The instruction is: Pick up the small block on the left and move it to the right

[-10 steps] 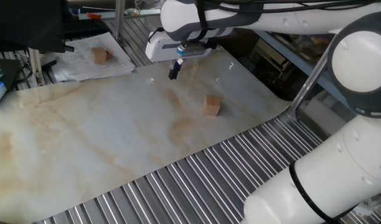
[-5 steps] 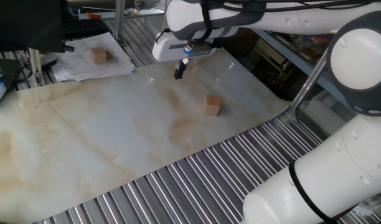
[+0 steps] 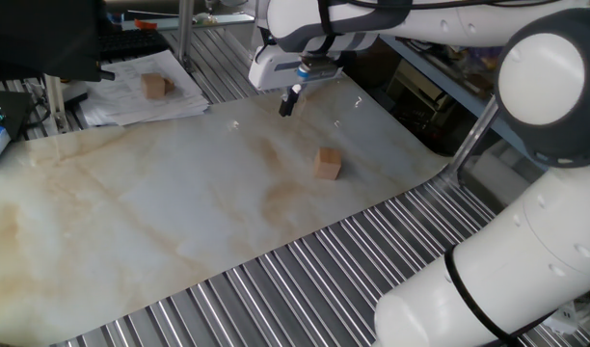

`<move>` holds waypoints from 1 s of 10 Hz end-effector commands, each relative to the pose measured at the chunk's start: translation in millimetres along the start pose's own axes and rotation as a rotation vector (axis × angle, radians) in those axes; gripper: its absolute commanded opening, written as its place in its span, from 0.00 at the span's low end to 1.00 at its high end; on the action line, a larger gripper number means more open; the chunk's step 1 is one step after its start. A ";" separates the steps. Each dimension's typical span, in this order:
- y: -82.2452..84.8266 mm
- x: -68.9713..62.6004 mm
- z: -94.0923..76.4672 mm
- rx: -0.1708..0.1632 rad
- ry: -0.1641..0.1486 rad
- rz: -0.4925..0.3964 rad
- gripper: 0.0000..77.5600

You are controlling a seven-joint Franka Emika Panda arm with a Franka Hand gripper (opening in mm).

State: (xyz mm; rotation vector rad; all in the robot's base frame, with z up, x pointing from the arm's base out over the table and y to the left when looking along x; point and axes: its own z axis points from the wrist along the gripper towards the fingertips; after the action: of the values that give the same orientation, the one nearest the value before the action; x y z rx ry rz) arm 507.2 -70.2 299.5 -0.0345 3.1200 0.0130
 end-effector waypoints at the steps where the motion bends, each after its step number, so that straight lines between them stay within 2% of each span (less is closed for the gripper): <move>1: -3.4 -2.7 -2.2 0.000 -0.004 0.006 0.00; 10: 0.1 1.2 -3.4 0.006 -0.014 0.031 0.00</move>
State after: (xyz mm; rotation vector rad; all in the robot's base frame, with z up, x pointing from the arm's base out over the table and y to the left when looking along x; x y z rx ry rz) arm 505.1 -70.2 301.1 -0.0114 3.1111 0.0116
